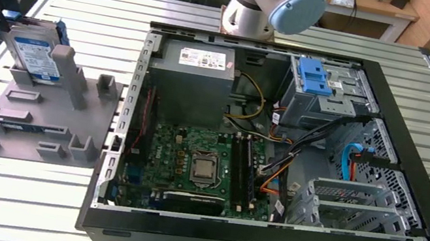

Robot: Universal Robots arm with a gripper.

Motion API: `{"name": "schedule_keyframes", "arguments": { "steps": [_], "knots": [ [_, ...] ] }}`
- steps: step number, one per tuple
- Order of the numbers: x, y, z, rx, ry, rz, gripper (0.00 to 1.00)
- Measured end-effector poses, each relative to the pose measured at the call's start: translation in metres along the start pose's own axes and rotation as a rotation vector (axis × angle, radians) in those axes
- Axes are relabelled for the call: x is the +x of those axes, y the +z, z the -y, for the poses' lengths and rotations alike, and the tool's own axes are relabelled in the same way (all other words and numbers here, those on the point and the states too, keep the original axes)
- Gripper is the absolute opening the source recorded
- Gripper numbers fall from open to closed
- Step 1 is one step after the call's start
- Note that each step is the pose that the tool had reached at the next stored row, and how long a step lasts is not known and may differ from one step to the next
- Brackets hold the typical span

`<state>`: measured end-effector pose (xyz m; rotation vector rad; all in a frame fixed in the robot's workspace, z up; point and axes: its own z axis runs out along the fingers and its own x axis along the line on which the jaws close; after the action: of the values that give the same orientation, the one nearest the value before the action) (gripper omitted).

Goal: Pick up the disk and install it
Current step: 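Pick up the disk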

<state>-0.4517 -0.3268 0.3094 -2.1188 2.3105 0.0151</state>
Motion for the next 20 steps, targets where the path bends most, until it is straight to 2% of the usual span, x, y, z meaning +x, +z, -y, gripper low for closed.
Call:
{"name": "schedule_keyframes", "arguments": {
  "steps": [7,12,16,17,20],
  "knots": [
    [0.0002,0.0120,0.0001,-0.0055,0.000,-0.0005,0.47],
    [0.0002,0.0181,0.0001,-0.0070,0.000,-0.0006,0.47],
    [0.0003,0.0185,0.0001,-0.0072,0.000,-0.0008,0.46],
    [0.0003,0.0187,0.0001,-0.0070,0.000,-0.0006,0.39],
    [0.0003,0.0188,0.0001,-0.0071,0.000,-0.0007,0.38]
  ]
}}
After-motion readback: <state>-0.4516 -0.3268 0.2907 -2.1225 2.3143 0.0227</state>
